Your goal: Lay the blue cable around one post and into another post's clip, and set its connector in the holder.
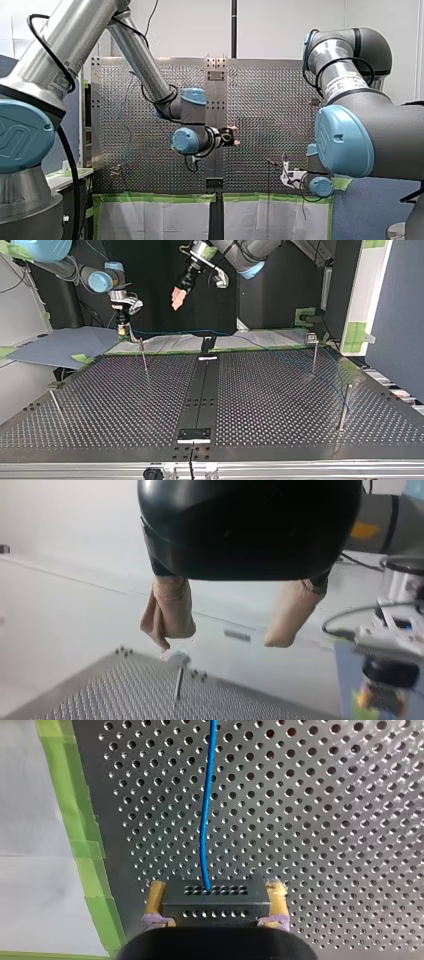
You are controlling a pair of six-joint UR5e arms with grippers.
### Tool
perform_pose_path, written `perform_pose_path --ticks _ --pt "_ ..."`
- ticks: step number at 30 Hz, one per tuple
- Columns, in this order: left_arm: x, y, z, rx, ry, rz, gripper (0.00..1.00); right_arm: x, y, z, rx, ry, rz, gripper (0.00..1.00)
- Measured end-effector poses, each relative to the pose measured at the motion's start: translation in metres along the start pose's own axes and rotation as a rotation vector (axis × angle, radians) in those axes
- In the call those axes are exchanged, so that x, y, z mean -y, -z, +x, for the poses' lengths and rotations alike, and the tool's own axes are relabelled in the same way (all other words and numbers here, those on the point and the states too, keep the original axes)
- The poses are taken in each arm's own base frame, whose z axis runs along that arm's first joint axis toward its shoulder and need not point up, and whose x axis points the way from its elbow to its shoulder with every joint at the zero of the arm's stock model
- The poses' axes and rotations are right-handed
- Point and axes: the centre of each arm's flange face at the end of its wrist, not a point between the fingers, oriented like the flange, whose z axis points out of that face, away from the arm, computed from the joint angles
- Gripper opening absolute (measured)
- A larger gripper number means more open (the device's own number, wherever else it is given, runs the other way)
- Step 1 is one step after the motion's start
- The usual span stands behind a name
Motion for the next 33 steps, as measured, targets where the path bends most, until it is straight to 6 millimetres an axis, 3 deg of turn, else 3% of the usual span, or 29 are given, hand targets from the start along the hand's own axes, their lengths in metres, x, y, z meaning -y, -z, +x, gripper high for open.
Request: perform_pose_path --ticks 9,14,22,33 --pt "0.054 -0.019 0.031 0.06 0.026 0.102 1.0 -0.013 0.001 -0.001 0.018 0.009 -0.022 0.0" --pt "0.07 -0.025 0.049 0.05 0.017 0.097 1.0 -0.022 0.002 -0.002 0.035 0.021 -0.038 0.0" --pt "0.025 -0.042 0.073 -0.012 -0.077 -0.038 1.0 -0.037 0.004 -0.002 0.054 0.03 -0.063 0.0" --pt "-0.031 -0.077 0.061 0.01 -0.099 -0.13 1.0 -0.038 0.005 -0.002 0.057 0.034 -0.044 0.0"
